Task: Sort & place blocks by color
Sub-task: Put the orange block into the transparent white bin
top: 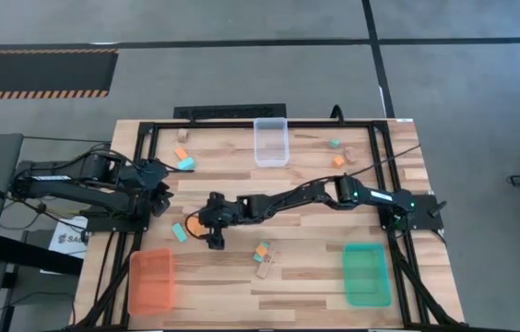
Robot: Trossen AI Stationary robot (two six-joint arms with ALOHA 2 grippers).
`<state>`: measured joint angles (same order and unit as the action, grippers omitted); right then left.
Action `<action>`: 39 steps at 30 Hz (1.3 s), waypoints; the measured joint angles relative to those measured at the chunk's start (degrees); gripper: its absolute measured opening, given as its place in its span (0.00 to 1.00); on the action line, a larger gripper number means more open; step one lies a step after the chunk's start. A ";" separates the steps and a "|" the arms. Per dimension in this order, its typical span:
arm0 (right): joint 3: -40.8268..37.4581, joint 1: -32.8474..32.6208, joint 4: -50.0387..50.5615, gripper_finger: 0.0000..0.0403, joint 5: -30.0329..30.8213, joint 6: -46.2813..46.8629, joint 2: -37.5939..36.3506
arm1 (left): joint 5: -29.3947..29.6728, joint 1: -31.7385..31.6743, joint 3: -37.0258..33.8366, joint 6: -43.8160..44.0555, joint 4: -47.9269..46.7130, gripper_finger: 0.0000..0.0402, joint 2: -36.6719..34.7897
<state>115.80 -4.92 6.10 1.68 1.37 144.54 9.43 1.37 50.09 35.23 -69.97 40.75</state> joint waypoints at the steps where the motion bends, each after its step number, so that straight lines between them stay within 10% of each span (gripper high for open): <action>1: -0.04 -0.02 0.14 0.95 0.00 0.08 0.12 | 0.00 0.00 0.00 0.27 0.00 0.32 0.02; 39: -0.09 0.08 -3.81 0.97 -0.17 1.77 2.04 | -0.02 0.02 0.00 0.50 0.00 0.32 0.00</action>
<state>115.71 -4.84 2.29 1.52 3.14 146.57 9.41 1.39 50.09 35.73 -69.97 40.75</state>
